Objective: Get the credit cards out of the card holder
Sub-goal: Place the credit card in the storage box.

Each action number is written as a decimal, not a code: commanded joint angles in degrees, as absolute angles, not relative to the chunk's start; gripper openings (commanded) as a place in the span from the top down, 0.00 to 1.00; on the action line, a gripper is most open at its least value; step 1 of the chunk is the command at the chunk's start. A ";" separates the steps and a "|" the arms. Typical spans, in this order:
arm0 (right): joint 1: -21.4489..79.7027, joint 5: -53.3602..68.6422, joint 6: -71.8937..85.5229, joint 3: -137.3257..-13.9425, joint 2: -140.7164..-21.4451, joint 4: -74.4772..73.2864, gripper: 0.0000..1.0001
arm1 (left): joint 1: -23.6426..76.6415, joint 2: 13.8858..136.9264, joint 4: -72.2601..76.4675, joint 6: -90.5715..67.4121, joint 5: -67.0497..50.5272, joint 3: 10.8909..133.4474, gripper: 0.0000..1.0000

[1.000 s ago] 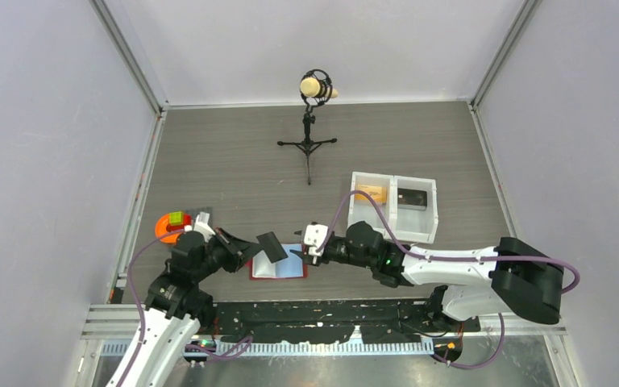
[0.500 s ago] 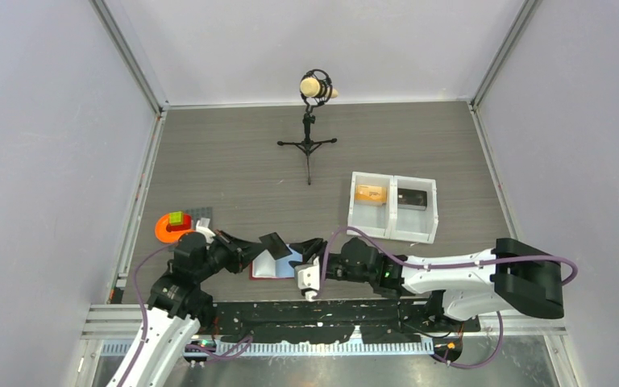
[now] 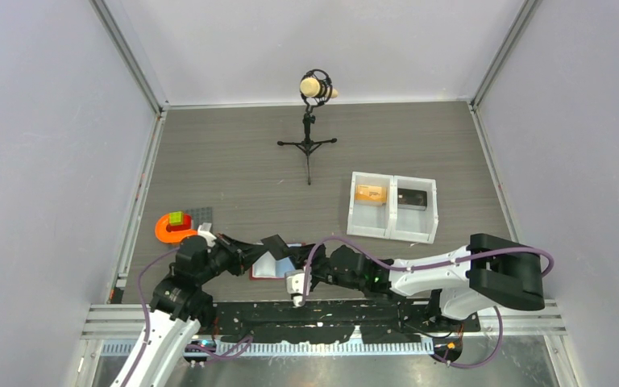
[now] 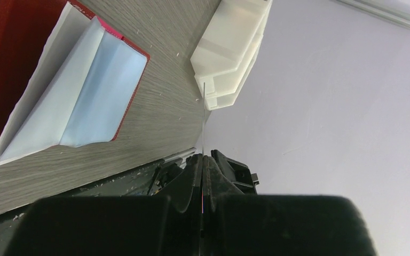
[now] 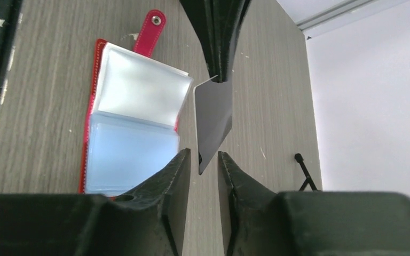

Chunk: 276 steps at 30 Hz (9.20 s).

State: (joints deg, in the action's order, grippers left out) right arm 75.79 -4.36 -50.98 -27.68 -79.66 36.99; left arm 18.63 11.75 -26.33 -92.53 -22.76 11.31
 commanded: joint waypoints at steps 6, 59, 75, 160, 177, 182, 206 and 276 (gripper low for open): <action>76.37 -8.30 -47.98 -28.77 -79.70 46.52 0.95 | 18.35 10.58 -18.51 -92.93 -23.59 9.46 0.98; 48.42 61.86 -18.74 -59.48 -84.76 -24.74 0.95 | 25.95 34.61 -24.65 -21.47 -44.95 38.29 0.48; 48.43 61.55 -11.96 -57.54 -86.12 -18.01 0.95 | 33.40 44.65 -24.47 -19.99 -41.05 39.01 0.52; 50.84 6.91 58.25 -32.68 -92.42 76.68 0.95 | 32.43 22.92 24.23 -80.15 19.35 5.38 0.81; 32.77 32.56 55.96 -30.18 -81.31 59.42 0.95 | 32.43 15.30 -7.56 -66.09 12.46 15.77 0.00; 23.11 42.09 45.72 -34.90 -72.21 36.81 0.95 | 32.43 17.13 -20.04 -56.22 10.95 23.27 0.00; -16.04 45.35 -2.88 -67.85 -79.69 -47.22 0.95 | 32.43 21.42 -44.38 -31.19 7.77 40.87 0.00; -16.08 38.08 -5.21 -82.79 -103.95 -53.47 0.92 | 32.43 21.33 -45.44 -32.93 10.35 37.52 0.00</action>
